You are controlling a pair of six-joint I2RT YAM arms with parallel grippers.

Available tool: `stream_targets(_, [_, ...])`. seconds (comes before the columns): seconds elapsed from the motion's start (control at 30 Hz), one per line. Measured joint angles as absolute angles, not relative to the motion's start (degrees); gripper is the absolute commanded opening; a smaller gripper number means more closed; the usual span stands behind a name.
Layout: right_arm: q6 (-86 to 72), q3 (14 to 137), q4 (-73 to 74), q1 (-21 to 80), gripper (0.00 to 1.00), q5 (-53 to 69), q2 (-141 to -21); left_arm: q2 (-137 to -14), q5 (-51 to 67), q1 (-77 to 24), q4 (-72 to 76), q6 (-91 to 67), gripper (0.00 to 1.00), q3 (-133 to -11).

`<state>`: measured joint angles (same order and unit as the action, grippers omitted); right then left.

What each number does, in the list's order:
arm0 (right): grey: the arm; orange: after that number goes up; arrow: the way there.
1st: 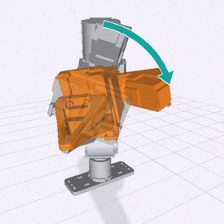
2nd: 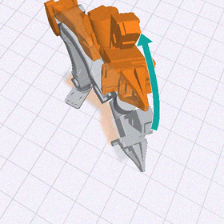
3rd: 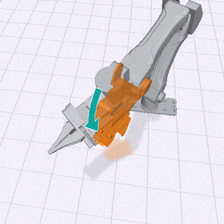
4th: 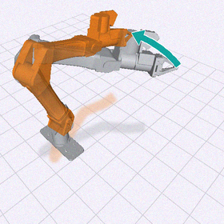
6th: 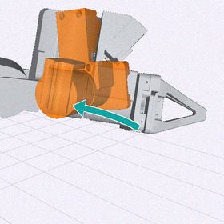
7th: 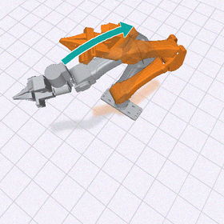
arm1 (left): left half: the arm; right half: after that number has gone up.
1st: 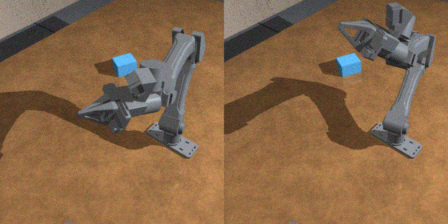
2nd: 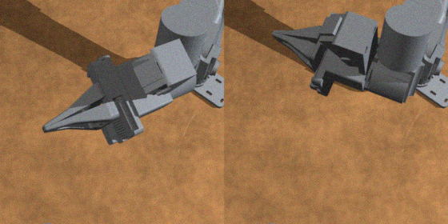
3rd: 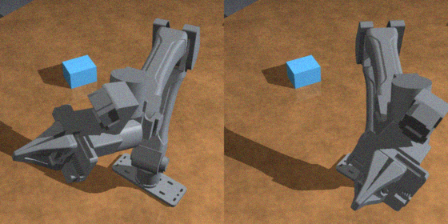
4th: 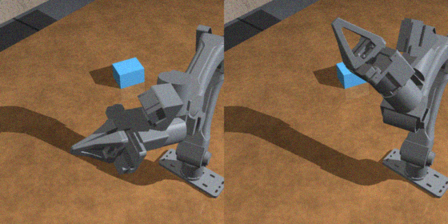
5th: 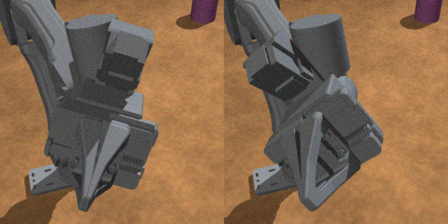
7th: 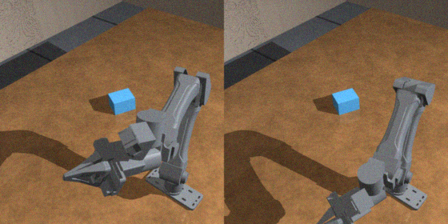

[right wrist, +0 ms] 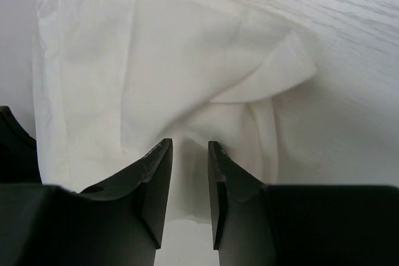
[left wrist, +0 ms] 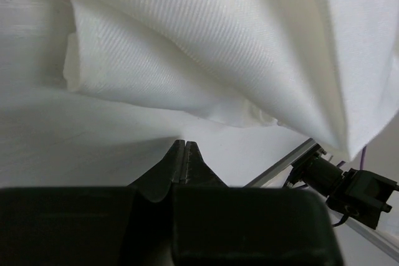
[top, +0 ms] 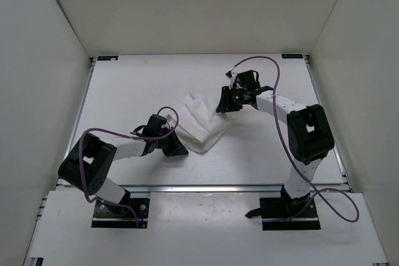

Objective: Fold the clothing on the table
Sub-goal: Fold the skirt

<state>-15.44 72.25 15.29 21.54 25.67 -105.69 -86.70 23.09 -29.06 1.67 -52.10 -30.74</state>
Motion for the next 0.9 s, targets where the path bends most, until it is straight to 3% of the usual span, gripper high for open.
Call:
stream_targets(0.2, [-15.16,69.41,14.85,20.82,0.01,24.18,-102.5,-75.48,23.68,-25.96,-0.97,-52.56,0.0,-31.0])
stream_targets(0.4, [-15.2,69.06,14.7,21.93,0.0,23.99,-103.57,-64.73,23.27,-23.05,1.98,-52.77,0.0,-38.52])
stream_targets(0.9, [-18.57,57.32,13.93,33.95,0.0,27.24,-101.01,-81.45,23.11,-29.04,5.04,-52.66,0.0,-36.97])
